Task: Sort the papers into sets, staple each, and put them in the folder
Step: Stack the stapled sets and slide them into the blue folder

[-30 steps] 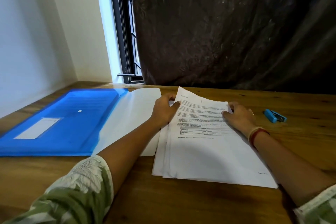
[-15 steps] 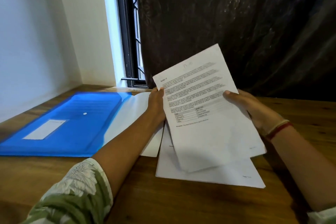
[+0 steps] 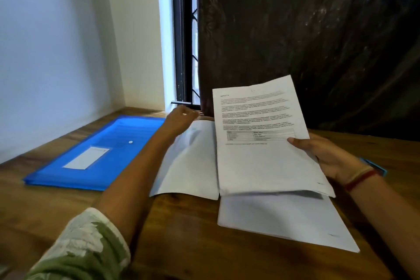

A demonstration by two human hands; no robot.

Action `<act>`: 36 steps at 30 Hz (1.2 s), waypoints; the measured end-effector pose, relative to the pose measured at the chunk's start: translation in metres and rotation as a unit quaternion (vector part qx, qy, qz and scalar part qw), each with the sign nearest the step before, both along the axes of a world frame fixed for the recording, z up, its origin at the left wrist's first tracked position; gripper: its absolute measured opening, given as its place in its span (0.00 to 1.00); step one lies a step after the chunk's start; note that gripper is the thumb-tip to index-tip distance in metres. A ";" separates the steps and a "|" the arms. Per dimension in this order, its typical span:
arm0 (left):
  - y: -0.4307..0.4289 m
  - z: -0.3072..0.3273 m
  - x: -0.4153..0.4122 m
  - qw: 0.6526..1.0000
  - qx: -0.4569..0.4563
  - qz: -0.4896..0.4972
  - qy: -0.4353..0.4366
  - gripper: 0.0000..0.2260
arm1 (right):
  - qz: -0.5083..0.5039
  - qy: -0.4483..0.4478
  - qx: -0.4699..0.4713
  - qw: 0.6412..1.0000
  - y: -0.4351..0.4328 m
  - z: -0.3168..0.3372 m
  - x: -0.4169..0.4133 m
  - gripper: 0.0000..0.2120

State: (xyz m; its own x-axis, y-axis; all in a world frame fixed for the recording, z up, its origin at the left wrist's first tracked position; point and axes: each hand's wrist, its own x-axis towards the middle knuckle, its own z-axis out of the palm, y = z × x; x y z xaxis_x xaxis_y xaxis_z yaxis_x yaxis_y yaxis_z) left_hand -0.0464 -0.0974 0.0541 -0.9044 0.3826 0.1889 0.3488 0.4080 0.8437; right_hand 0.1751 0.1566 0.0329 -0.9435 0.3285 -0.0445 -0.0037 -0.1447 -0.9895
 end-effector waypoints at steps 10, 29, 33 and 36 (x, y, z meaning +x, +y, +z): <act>-0.071 -0.047 -0.039 0.915 -0.385 0.119 0.015 0.47 | 0.046 -0.139 -0.023 0.989 -0.019 -0.011 -0.027 0.22; -0.104 -0.030 -0.061 0.941 -0.318 0.108 0.048 0.24 | 0.123 -0.131 0.072 0.981 -0.036 -0.003 -0.072 0.19; -0.105 -0.028 -0.059 0.946 -0.307 0.100 0.040 0.23 | 0.129 -0.141 0.074 0.979 -0.048 0.001 -0.083 0.14; -0.103 -0.028 -0.057 0.948 -0.296 0.103 0.051 0.22 | 0.140 -0.148 0.115 0.972 -0.055 0.002 -0.096 0.13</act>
State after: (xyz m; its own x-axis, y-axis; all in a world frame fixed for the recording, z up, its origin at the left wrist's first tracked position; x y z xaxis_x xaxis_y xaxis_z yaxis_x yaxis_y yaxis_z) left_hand -0.1037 -0.2002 0.0257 -0.9603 0.2652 0.0863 0.2768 0.8684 0.4114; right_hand 0.0788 0.1020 0.0350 -0.9545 0.0937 -0.2832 0.2935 0.1259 -0.9476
